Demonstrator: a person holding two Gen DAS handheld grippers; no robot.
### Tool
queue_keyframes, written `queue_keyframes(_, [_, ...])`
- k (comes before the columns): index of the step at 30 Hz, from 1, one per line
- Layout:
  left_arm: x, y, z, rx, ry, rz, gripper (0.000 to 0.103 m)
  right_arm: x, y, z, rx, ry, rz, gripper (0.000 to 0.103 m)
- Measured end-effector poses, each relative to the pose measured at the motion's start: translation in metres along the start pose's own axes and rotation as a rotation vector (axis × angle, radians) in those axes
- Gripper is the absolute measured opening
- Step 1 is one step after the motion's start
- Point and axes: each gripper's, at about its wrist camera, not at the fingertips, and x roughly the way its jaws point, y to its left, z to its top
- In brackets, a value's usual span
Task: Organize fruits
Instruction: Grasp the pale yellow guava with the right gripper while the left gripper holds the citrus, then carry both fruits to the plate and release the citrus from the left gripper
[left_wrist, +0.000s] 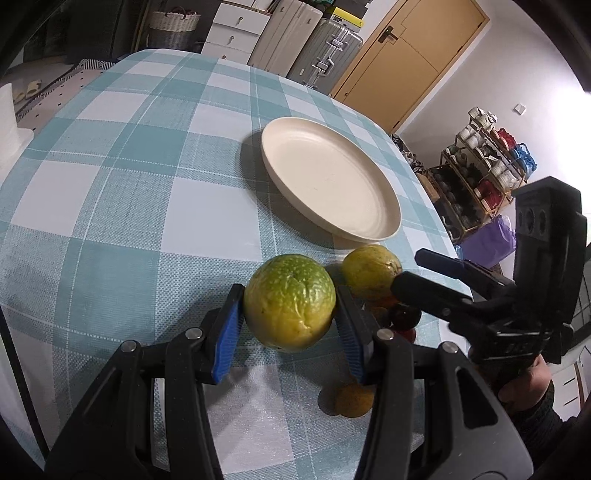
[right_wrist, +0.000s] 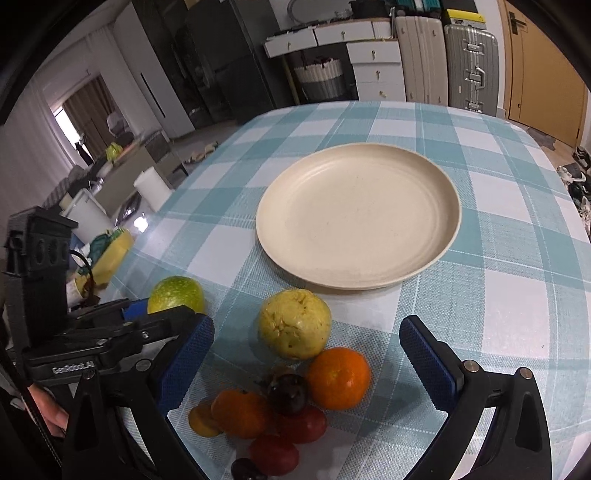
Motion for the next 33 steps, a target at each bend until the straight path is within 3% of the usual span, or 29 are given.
queue_keyframes(12, [0.003, 0.009, 0.001, -0.021, 0.006, 0.004, 0.046, 0.015, 0.009, 0.004, -0.016, 0.045, 0.020, 0.097])
queue_keyframes(15, [0.004, 0.009, 0.000, -0.023, 0.009, 0.006, 0.046, 0.019, 0.014, 0.003, -0.031, 0.066, 0.021, 0.083])
queue_keyframes(21, [0.006, 0.011, 0.000, -0.027, 0.012, 0.010, 0.046, 0.025, 0.011, 0.002, 0.001, 0.086, 0.025, 0.071])
queue_keyframes(25, [0.007, 0.011, 0.000, -0.026, 0.011, 0.013, 0.046, 0.026, 0.010, 0.003, -0.012, 0.088, 0.002, 0.050])
queue_keyframes(33, [0.008, 0.009, 0.003, -0.018, 0.010, 0.015, 0.046, 0.023, 0.008, 0.001, 0.001, 0.069, 0.013, 0.049])
